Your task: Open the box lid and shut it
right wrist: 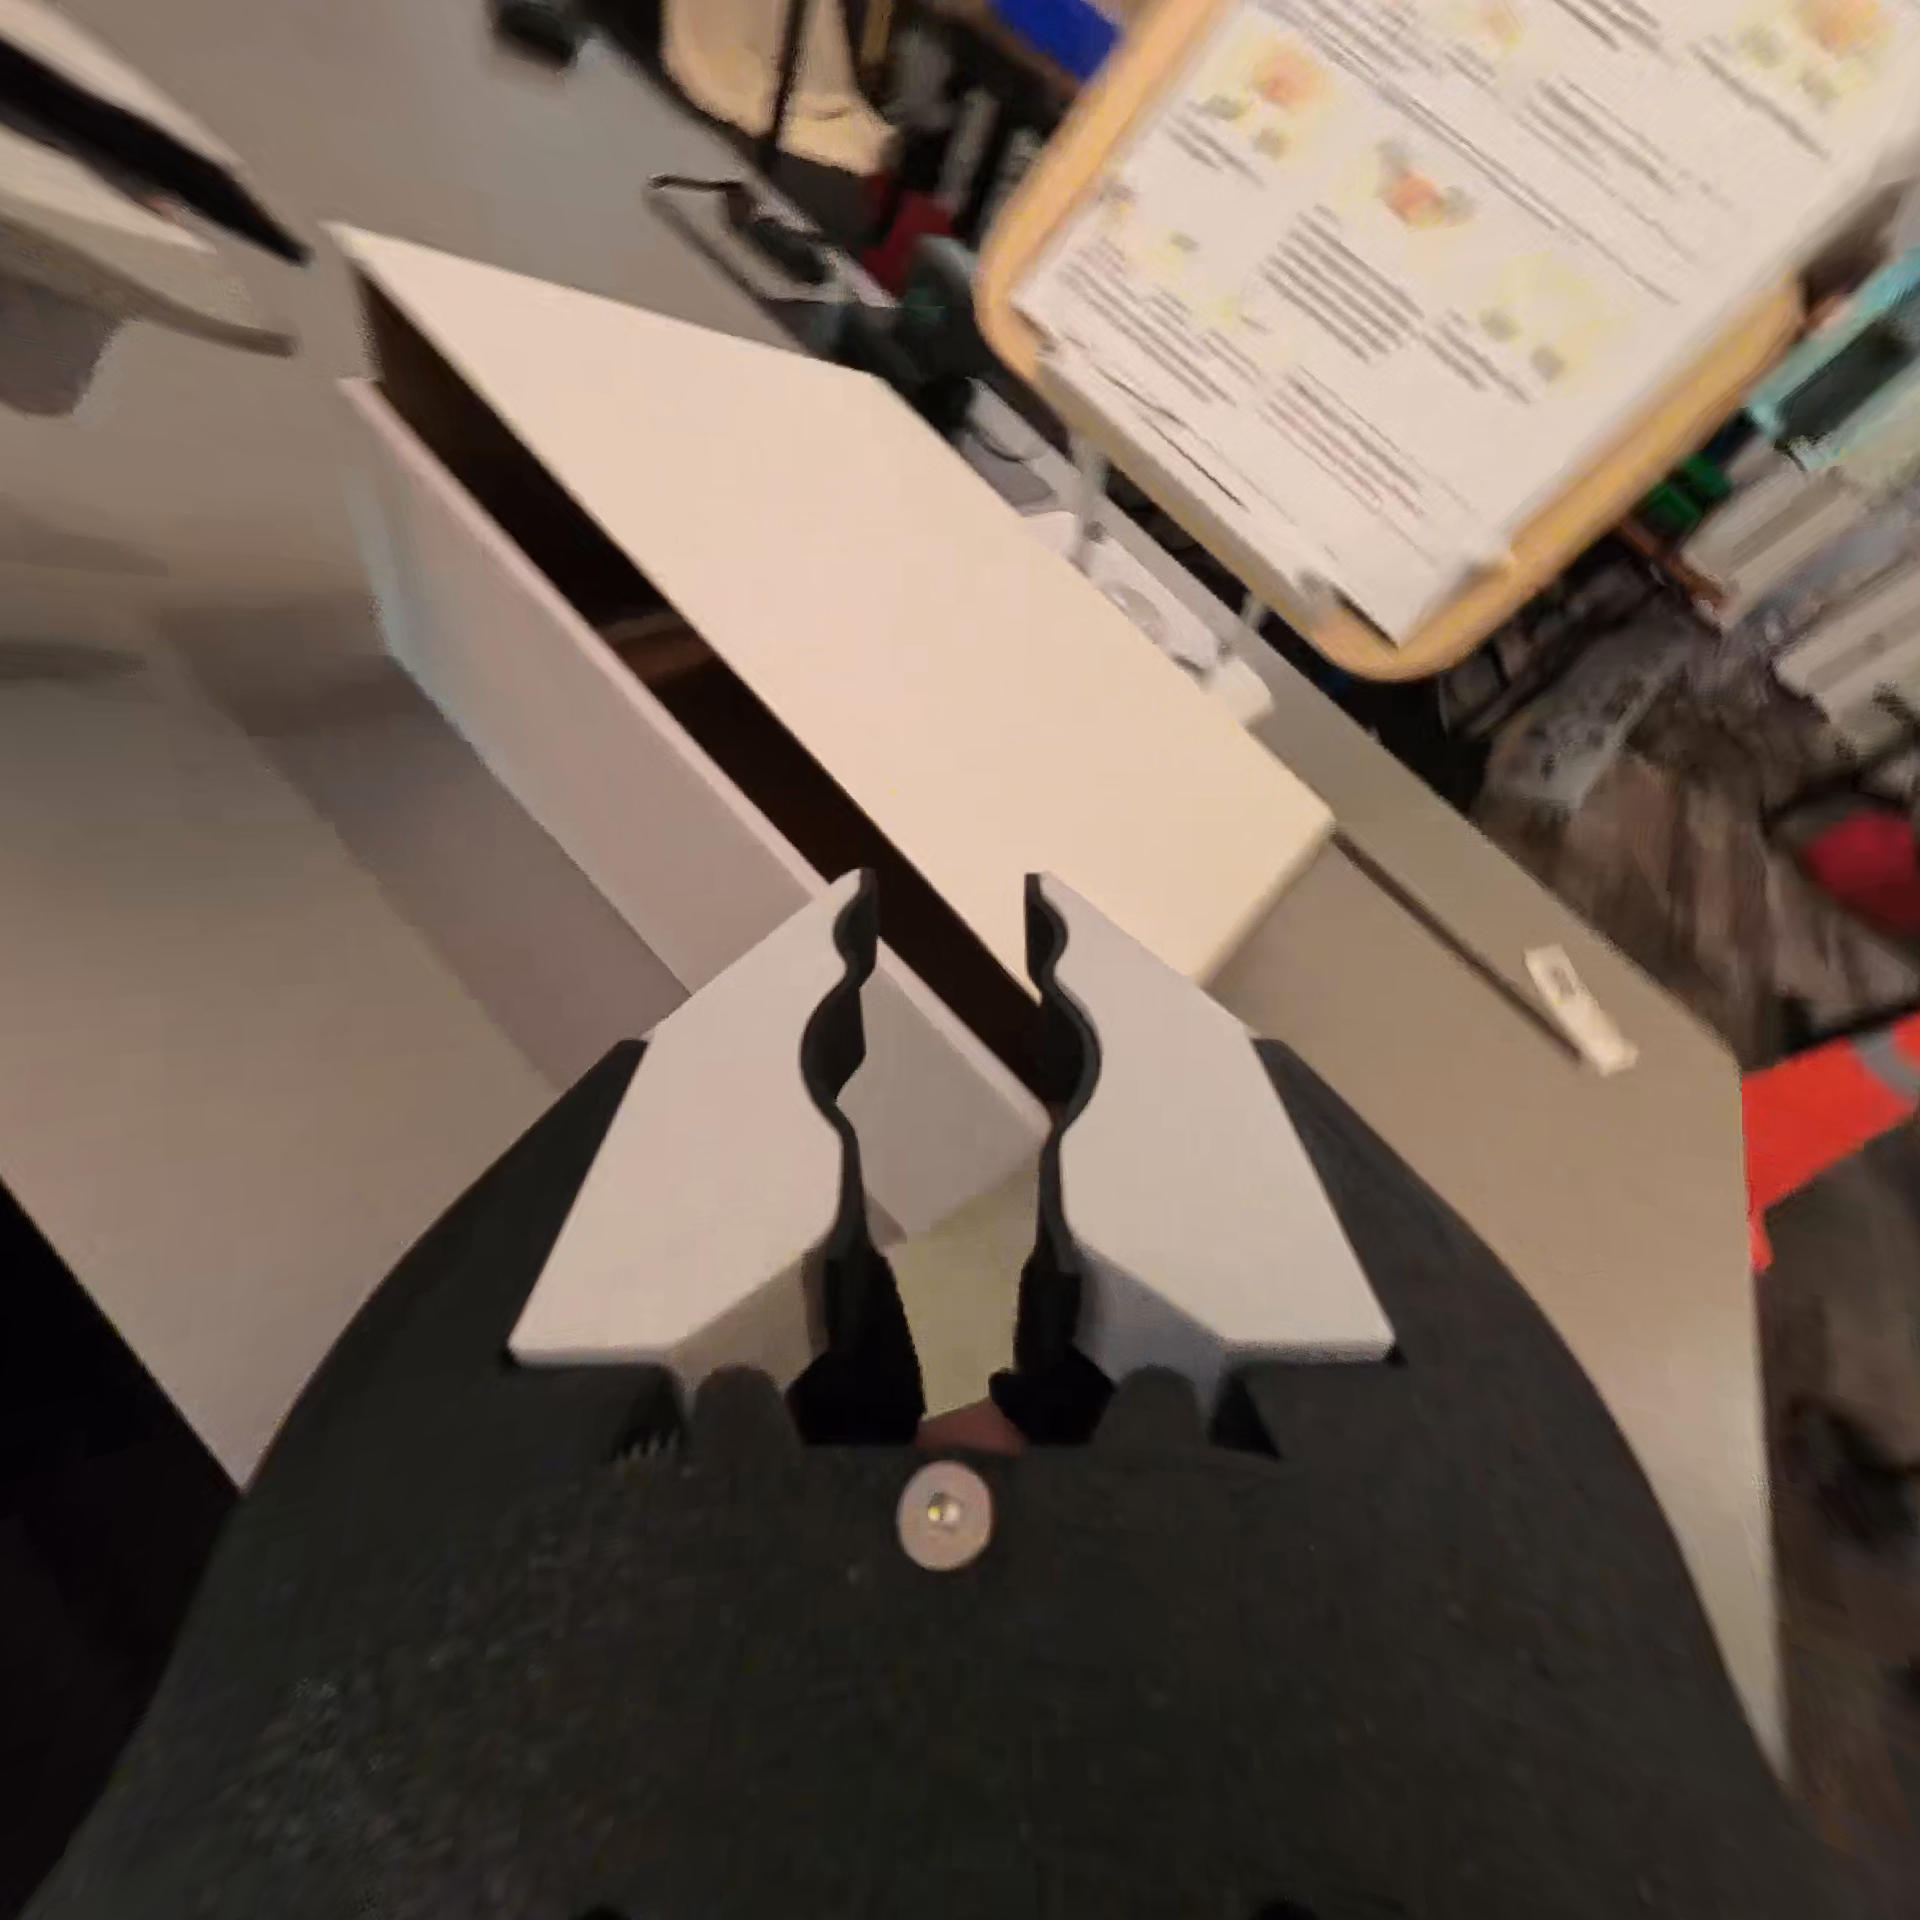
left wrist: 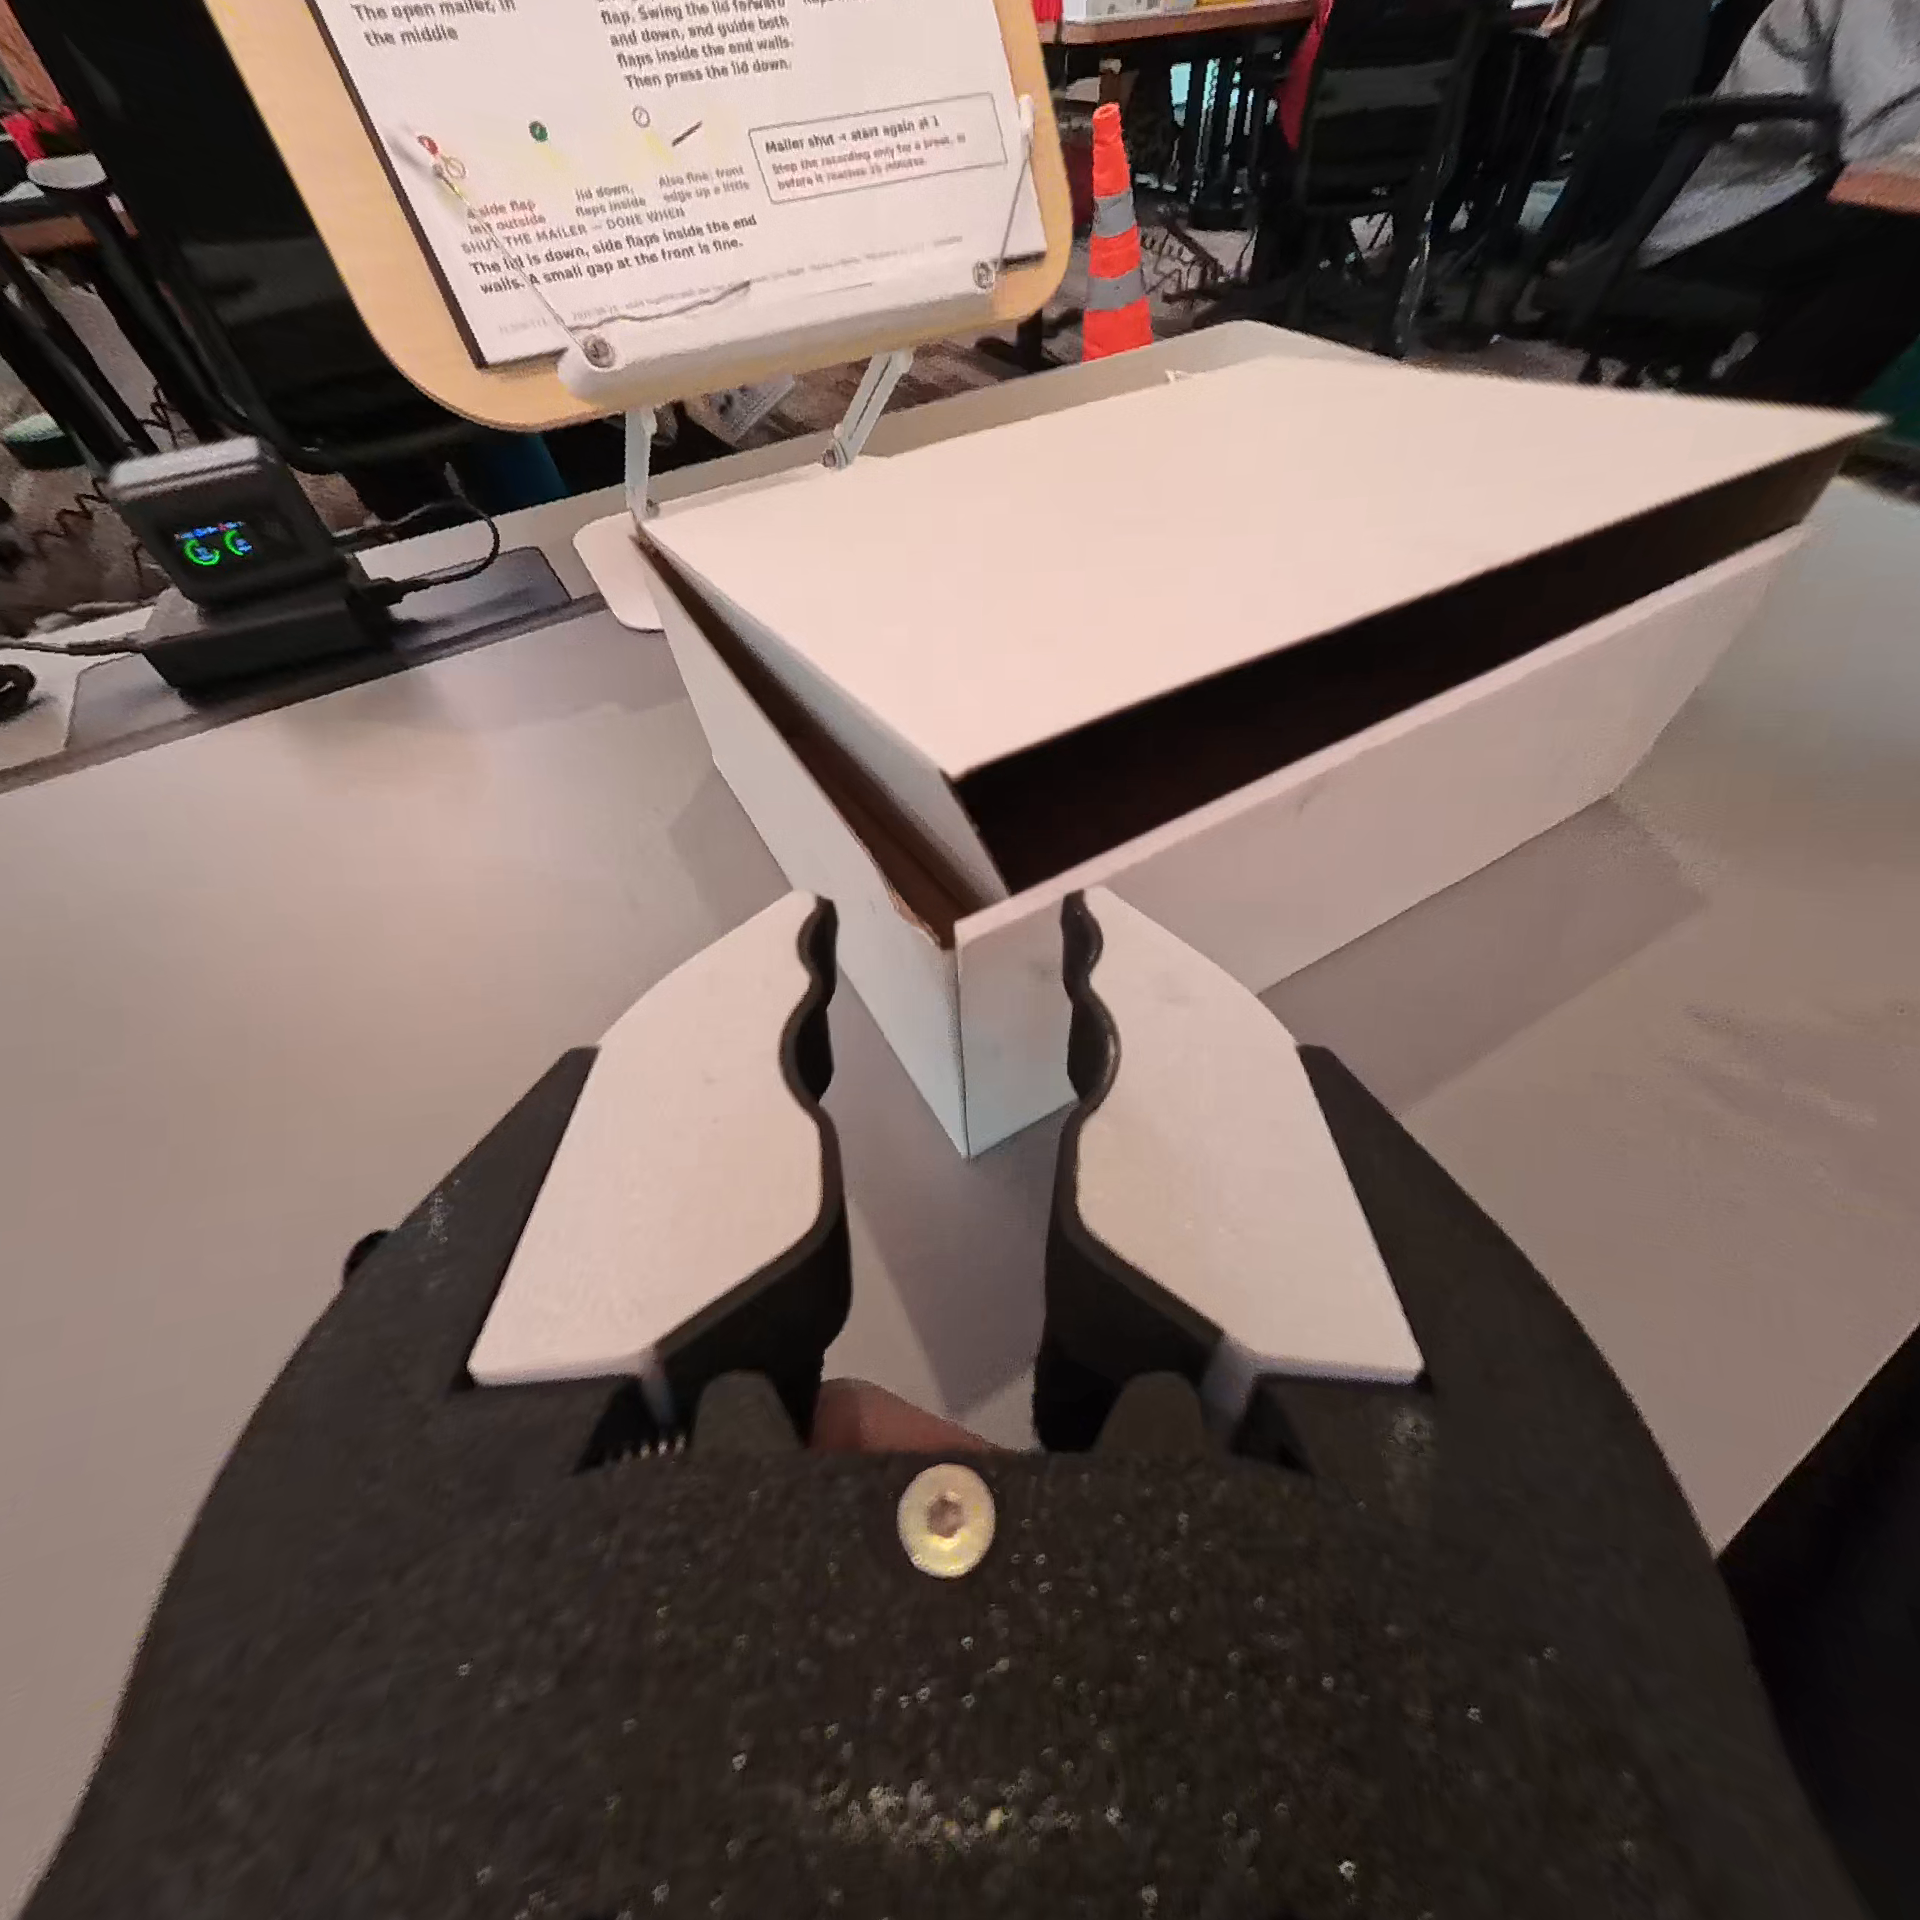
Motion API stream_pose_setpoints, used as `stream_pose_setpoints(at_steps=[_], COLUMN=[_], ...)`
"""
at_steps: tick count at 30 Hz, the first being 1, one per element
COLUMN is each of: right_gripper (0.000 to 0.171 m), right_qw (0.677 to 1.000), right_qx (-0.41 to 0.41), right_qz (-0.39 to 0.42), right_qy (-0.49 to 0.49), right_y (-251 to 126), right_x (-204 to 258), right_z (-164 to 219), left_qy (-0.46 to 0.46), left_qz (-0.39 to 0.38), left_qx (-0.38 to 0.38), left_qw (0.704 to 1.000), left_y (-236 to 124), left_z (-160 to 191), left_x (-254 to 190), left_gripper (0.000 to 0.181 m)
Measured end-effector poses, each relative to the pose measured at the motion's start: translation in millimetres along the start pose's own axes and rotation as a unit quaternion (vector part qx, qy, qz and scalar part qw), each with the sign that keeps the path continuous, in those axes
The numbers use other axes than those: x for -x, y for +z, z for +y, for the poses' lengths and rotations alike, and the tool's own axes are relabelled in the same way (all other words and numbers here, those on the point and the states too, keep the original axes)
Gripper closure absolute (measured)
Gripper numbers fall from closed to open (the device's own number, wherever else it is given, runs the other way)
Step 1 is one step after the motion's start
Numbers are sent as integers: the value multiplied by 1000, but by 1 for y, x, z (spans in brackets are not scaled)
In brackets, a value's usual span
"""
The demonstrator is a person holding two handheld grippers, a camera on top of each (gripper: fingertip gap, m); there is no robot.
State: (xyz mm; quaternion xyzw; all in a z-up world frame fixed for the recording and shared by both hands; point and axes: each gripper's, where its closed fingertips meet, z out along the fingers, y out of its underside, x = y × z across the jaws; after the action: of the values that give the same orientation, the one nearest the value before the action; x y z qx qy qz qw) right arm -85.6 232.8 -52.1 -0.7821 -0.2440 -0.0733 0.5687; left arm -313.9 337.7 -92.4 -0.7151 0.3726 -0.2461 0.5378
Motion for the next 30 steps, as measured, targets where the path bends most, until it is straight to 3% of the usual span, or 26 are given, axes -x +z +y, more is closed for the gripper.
stream_pose_setpoints(at_steps=[3,6,16,24,30], right_gripper=[139,135,129,130,135], right_qw=[997,994,988,987,983], right_qx=[16,-2,-55,-73,-66], right_qz=[38,30,43,61,97], right_qy=[70,101,138,133,138], right_y=[-15,-7,8,12,19], right_x=[-22,-13,-25,-61,-98], right_z=[56,70,37,1,-33], left_qy=[-8,-5,6,47,61], left_qz=[11,17,13,11,1], left_qx=[-3,-5,-13,-33,0], left_qw=[1000,1000,1000,998,998], left_y=[6,12,19,24,43], left_z=[-6,-8,-23,-64,-94], left_x=[-3,-8,-15,-7,2], left_gripper=[144,145,146,150,148])
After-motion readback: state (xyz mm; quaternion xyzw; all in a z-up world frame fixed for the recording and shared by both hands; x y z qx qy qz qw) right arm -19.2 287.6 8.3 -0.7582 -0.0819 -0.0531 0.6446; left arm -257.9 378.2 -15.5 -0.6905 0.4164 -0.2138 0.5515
